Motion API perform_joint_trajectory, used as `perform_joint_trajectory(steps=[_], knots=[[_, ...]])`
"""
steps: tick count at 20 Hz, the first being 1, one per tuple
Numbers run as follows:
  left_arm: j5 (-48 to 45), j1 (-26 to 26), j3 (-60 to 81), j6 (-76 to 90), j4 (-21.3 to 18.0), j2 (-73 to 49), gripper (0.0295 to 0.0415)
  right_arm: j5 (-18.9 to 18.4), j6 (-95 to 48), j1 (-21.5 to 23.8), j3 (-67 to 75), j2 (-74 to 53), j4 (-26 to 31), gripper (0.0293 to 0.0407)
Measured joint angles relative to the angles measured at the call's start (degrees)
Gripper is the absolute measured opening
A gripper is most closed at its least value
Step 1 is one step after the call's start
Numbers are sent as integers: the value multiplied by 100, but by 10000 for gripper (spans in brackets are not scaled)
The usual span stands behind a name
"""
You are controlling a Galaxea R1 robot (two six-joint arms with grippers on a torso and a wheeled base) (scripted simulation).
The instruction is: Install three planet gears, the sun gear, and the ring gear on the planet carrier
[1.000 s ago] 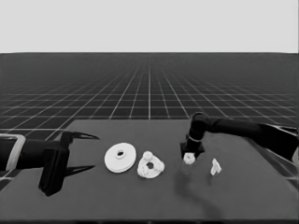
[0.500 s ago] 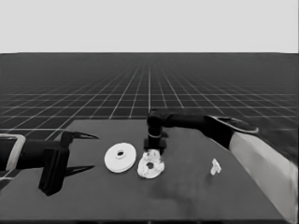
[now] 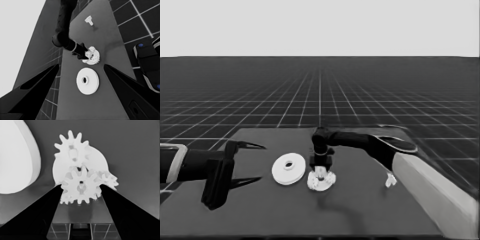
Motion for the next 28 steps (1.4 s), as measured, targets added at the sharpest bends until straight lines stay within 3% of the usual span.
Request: perform_joint_trajectory(steps=[28], knots=[[0,0,0,0,0,0,385,37,1196,-128,-72,17,-68,309]])
